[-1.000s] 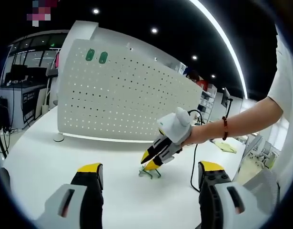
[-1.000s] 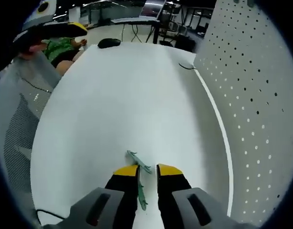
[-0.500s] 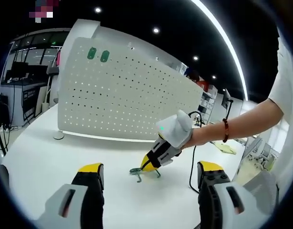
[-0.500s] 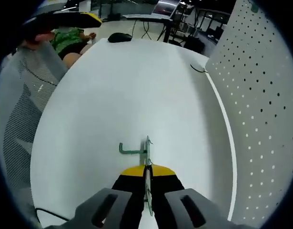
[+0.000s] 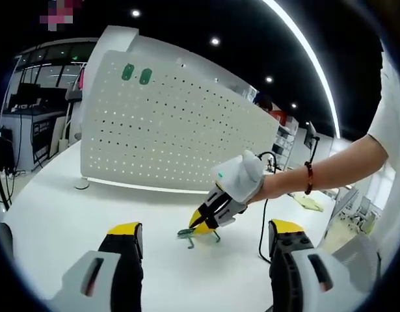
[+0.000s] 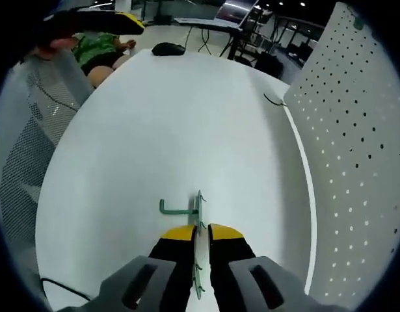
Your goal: Insert the hook assembly into the mounting plate slot until the hook locks in place.
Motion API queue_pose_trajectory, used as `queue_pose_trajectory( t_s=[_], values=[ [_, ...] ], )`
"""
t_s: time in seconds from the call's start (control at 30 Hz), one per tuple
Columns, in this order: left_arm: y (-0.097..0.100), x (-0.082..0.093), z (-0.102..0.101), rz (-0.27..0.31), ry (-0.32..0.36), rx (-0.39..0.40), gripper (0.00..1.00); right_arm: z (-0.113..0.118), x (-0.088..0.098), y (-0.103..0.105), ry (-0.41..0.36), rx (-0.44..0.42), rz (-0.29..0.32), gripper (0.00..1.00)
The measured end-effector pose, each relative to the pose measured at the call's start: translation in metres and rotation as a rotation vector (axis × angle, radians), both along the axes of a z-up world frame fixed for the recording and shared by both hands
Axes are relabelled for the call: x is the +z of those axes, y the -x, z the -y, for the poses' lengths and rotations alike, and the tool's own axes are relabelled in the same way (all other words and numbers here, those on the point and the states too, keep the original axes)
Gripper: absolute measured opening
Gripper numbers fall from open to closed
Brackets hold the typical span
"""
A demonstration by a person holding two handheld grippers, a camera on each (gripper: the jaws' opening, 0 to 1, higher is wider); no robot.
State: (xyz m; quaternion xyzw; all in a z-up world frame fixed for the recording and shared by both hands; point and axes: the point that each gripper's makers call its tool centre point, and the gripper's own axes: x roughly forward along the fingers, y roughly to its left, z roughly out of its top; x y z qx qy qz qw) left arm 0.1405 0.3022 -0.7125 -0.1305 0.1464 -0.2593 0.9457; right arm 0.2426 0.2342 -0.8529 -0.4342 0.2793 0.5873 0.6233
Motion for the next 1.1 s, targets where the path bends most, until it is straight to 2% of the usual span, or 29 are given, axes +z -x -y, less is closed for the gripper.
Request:
queue_pose_trajectory(
  t_s=[0.13, 0.37, 0.6, 0.77, 0.87, 1.03, 1.1],
  values=[
    [0.0, -0.001, 0.0, -0.005, -0.007, -0.001, 0.81, -0.001, -0.004, 0.002, 0.019, 0.026, 0.019, 0.04],
    [0.002, -0.006, 0.001, -0.024, -0.022, -0.007, 0.8, -0.003, -0.002, 0.002, 0.015, 0.009, 0.02, 0.03],
    [0.0, 0.0, -0.001, -0.008, -0.003, 0.006, 0.8, -0.003, 0.007, 0.001, -0.013, -0.021, 0.043, 0.03],
    [0.0, 0.004, 0.002, -0.003, 0.017, 0.0, 0.8, -0.003, 0.018, 0.001, -0.053, -0.072, 0.048, 0.03],
    [0.0, 0.008, 0.003, 0.014, 0.016, 0.004, 0.78, 0.0, 0.019, 0.005, -0.046, -0.076, 0.057, 0.02],
    [0.001, 0.01, 0.009, 0.011, 0.034, -0.017, 0.77, 0.006, 0.027, 0.005, -0.065, -0.111, 0.089, 0.02],
    [0.001, 0.009, 0.011, -0.01, 0.037, -0.027, 0.76, 0.006, 0.031, 0.006, -0.079, -0.121, 0.094, 0.02]
  ],
)
